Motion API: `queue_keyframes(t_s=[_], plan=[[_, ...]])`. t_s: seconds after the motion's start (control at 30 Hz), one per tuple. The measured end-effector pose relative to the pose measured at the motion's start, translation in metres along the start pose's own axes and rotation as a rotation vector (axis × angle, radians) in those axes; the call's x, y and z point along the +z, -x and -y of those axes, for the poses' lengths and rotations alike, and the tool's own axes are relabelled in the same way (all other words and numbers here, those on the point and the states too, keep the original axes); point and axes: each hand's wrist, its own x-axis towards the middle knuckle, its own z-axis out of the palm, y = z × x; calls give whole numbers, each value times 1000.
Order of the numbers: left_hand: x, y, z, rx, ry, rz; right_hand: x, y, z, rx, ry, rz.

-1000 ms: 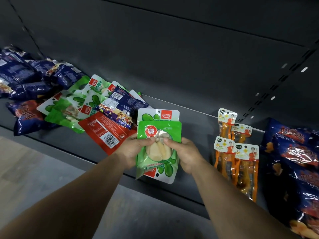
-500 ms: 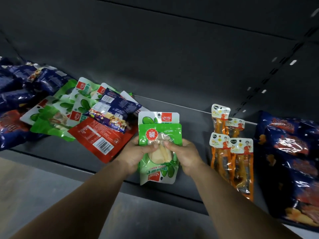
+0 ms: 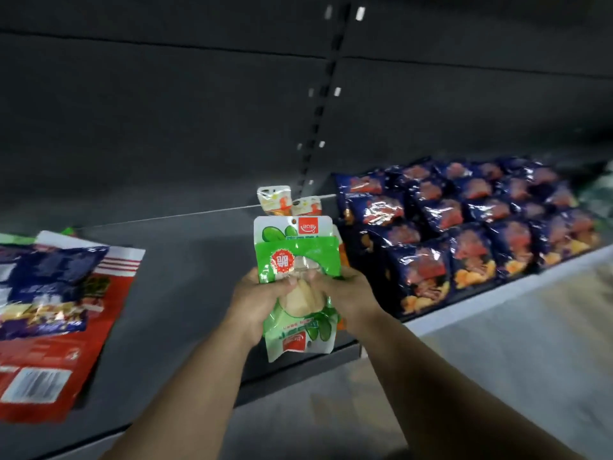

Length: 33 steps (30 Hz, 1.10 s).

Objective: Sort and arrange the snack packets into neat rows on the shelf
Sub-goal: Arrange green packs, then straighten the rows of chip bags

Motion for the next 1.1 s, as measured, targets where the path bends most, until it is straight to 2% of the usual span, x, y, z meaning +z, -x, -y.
queue_keyframes(t_s=[0.13, 0.27, 0.6, 0.93, 1.1], plan=[[36, -4, 13, -14, -59, 112, -39, 17, 1, 12, 14, -150], [62, 7, 18, 29, -111, 174, -62, 41, 1, 35, 7, -225], [115, 35, 8, 76, -139, 147, -120, 49, 9, -94, -85, -151], [305, 51, 51, 114, -60, 76, -311, 27, 9, -177, -162, -74], [409, 53, 76, 88, -62, 61, -415, 15, 1, -170, -193, -99]])
